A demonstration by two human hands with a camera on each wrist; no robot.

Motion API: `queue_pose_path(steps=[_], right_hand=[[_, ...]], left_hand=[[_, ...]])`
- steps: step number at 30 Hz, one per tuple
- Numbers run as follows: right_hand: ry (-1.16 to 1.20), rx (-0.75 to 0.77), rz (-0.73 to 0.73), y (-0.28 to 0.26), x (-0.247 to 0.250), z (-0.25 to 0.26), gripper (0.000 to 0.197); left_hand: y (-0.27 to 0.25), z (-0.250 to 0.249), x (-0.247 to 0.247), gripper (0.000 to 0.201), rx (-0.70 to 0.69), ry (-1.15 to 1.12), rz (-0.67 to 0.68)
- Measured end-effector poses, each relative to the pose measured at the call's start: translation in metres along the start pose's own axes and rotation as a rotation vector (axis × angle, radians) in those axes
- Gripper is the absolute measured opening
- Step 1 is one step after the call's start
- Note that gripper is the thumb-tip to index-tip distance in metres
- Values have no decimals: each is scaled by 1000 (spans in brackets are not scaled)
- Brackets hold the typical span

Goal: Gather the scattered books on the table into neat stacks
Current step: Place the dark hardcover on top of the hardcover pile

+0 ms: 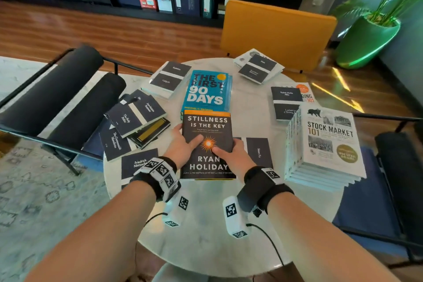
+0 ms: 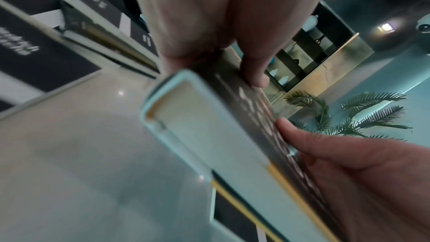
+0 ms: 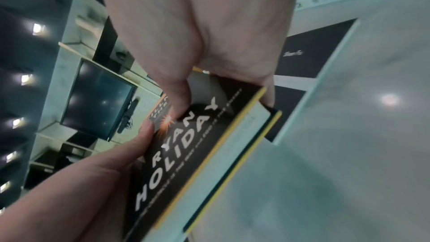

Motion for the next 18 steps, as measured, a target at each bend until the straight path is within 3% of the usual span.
queue_pose_path(steps=[5, 8, 13, 15, 18], right_hand=[[36, 78, -71, 32, -6, 65, 57], [13, 85, -136, 63, -11, 89, 54], [-182, 92, -222, 111, -17, 122, 39], [-229, 82, -219, 129, -22, 130, 43], [-290, 125, -260, 164, -22, 127, 66]], left_hand=[[55, -24, 21, 73, -57, 196, 76], [84, -35, 29, 57, -58, 335, 133], [141, -57, 39, 59, -149, 327, 121], [162, -63, 42, 56, -180, 376, 87], [190, -65, 43, 54, -221, 528, 23]])
Point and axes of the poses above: each hand's wrist, its own y-axis towards the middle knuckle, its own x-axis out of the back of the hand, z = x × y, the point moved 3 cm from there along y, towards the middle knuckle, and after that the axes turned 7 degrees about y, right-handed, at the moved point
